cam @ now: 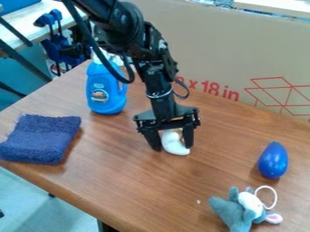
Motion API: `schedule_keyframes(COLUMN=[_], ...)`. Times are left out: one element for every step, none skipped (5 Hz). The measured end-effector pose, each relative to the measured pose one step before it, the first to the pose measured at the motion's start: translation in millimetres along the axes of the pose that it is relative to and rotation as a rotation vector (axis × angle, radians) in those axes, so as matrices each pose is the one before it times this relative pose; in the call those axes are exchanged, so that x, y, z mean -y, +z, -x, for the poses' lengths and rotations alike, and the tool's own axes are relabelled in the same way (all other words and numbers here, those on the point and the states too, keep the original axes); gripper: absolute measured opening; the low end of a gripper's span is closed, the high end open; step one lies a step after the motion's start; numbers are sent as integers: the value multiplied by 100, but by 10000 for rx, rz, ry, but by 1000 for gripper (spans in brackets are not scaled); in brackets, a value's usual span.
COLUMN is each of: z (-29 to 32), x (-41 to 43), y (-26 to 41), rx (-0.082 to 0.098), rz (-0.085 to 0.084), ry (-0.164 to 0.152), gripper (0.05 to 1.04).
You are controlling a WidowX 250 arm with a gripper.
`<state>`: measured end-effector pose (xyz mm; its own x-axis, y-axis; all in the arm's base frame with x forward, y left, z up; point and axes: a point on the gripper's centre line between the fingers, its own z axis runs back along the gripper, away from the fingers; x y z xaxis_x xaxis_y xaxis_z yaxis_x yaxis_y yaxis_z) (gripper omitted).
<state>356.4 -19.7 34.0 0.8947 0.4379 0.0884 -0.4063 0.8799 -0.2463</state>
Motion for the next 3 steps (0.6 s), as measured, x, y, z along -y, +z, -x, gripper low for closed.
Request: schedule_keyframes(z=[372,807,1421], x=[-252,-199,175], y=[-230,175,2114], rx=[-27,-125,223], rz=[-350,-97,-126], ry=[66,-194,-890], gripper=[708,574,564])
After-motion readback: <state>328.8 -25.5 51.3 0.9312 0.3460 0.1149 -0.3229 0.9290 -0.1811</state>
